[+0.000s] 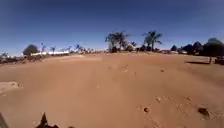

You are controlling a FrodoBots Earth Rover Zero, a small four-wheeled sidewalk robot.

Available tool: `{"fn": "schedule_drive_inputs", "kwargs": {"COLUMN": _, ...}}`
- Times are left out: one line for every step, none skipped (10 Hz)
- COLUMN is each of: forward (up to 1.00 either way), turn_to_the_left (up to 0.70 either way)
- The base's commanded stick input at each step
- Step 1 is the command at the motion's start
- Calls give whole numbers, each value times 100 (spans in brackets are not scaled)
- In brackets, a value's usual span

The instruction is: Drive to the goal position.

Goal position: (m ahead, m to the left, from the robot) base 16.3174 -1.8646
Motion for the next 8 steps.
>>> {"fn": "schedule_drive_inputs", "kwargs": {"forward": 70, "turn_to_the_left": 0}}
{"fn": "schedule_drive_inputs", "kwargs": {"forward": 70, "turn_to_the_left": 0}}
{"fn": "schedule_drive_inputs", "kwargs": {"forward": 70, "turn_to_the_left": 0}}
{"fn": "schedule_drive_inputs", "kwargs": {"forward": 70, "turn_to_the_left": 0}}
{"fn": "schedule_drive_inputs", "kwargs": {"forward": 70, "turn_to_the_left": 0}}
{"fn": "schedule_drive_inputs", "kwargs": {"forward": 70, "turn_to_the_left": 0}}
{"fn": "schedule_drive_inputs", "kwargs": {"forward": 70, "turn_to_the_left": 0}}
{"fn": "schedule_drive_inputs", "kwargs": {"forward": 70, "turn_to_the_left": 0}}
